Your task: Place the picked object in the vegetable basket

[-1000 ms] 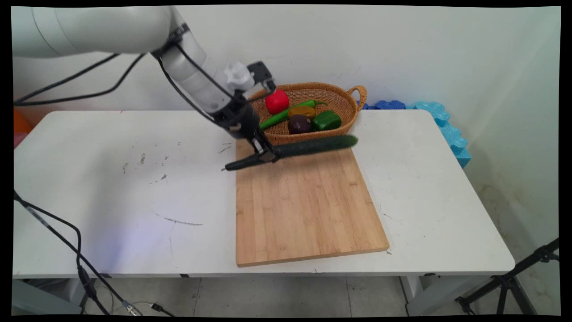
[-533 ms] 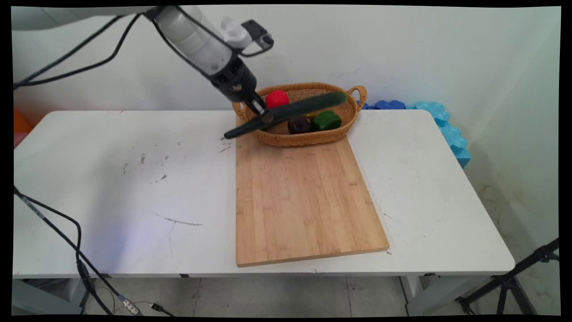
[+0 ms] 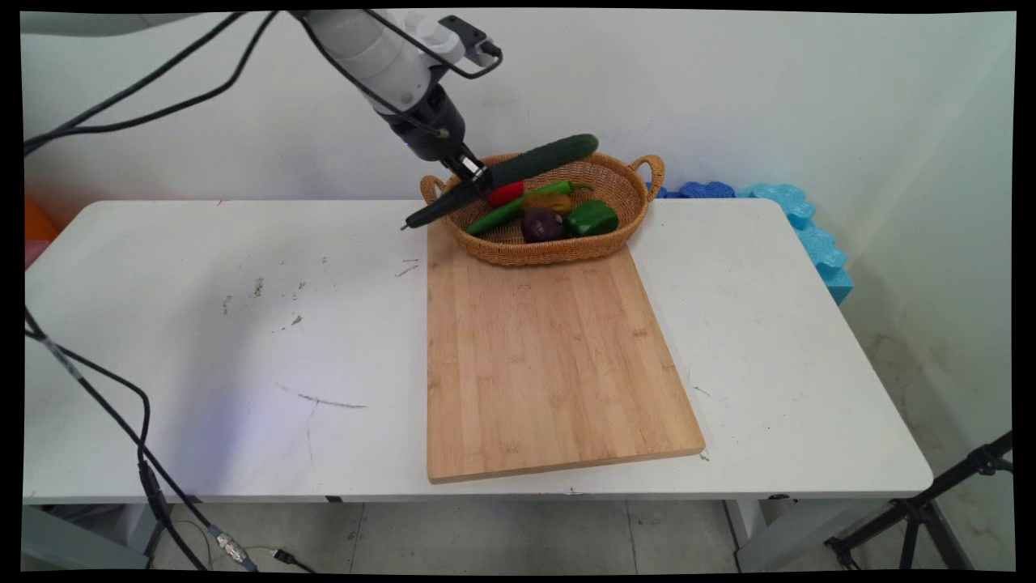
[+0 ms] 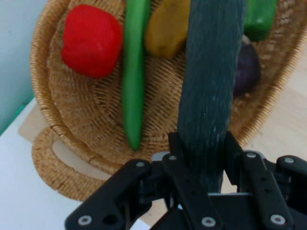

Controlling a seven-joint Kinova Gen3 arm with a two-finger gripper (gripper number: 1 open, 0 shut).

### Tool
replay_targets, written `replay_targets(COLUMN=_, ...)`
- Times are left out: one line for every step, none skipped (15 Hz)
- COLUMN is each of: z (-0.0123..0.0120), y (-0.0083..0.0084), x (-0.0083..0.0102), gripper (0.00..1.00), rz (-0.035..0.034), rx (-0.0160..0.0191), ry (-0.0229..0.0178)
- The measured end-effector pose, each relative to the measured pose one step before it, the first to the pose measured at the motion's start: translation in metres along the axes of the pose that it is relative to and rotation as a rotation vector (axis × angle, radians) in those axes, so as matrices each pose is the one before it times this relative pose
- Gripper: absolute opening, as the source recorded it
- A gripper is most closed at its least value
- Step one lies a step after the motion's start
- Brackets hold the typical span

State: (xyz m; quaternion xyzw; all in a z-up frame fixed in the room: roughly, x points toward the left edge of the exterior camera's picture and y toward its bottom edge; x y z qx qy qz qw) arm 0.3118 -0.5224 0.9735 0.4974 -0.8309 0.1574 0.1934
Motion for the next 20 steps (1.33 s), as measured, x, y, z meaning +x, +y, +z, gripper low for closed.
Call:
replay_targets(z=0.00677, y=-0.00015, x=0.00480, gripper=0.00, rz=-0.01657, rx=0.01426, ry=-0.00616)
replay_targets(z=0.00679, y=0.00059, x=0.00454, gripper=0.00, rz=-0.01380, rx=0.01282, ry=-0.00618)
replay_targets(z=0.00438, y=0.00041, x=0.00284, gripper=0.00, rz=-0.00832, rx=0.00738, ry=-0.00407)
replay_targets(z=0.00368, y=0.00056, x=0.00219, gripper=0.00, rz=-0.00560, rx=0.00544, ry=-0.00337)
replay_targets(z=0.00522, y=0.00079, x=0.00290, gripper=0.00, rz=-0.00754, rx=0.00760, ry=-0.00497)
replay_targets(z=0.00338, y=0.00066, x=0.00177, gripper=0.00, rz=-0.00406, rx=0.00434, ry=-0.00293)
replay_targets(z=0.00487, y=0.00108, x=0.00261, gripper=0.00, rz=-0.00560, rx=0.00575, ry=-0.00402)
replay_targets(z=0.00321, y=0.00079, x=0.00168, gripper=0.00, rz=-0.00277, rx=0.00328, ry=-0.00226)
replay_targets(z=0.00441, y=0.00121, x=0.00232, gripper=0.00, rz=-0.00400, rx=0.00438, ry=-0.00305)
replay_targets(z=0.00458, y=0.00134, x=0.00262, gripper=0.00, rz=-0.00339, rx=0.00448, ry=-0.00236)
replay_targets(z=0.00409, y=0.00117, x=0.00228, gripper=0.00, rz=-0.00259, rx=0.00402, ry=-0.00184)
replay_targets(z=0.00320, y=0.00114, x=0.00189, gripper=0.00, rz=-0.00112, rx=0.00283, ry=-0.00101)
replay_targets(z=0.00191, y=0.00091, x=0.00132, gripper=0.00, rz=-0.00010, rx=0.00127, ry=-0.00021)
replay_targets(z=0.00269, y=0.00117, x=0.00153, gripper=0.00, rz=-0.00038, rx=0.00172, ry=-0.00047)
replay_targets(z=0.00161, y=0.00076, x=0.00095, gripper=1.00, rz=0.00020, rx=0.00079, ry=0.00063)
replay_targets(z=0.00191, y=0.00117, x=0.00133, gripper=1.00, rz=0.00114, rx=0.00063, ry=0.00126)
replay_targets(z=0.00183, y=0.00164, x=0.00163, gripper=1.00, rz=0.00421, rx=-0.00076, ry=0.00238)
replay_targets(z=0.00047, y=0.00180, x=0.00157, gripper=1.00, rz=0.00300, rx=-0.00452, ry=0.00465)
replay_targets(z=0.00008, y=0.00179, x=0.00149, gripper=1.00, rz=0.00236, rx=-0.00507, ry=0.00460)
replay_targets(z=-0.00058, y=0.00105, x=0.00133, gripper=1.00, rz=0.00268, rx=-0.00405, ry=0.00523)
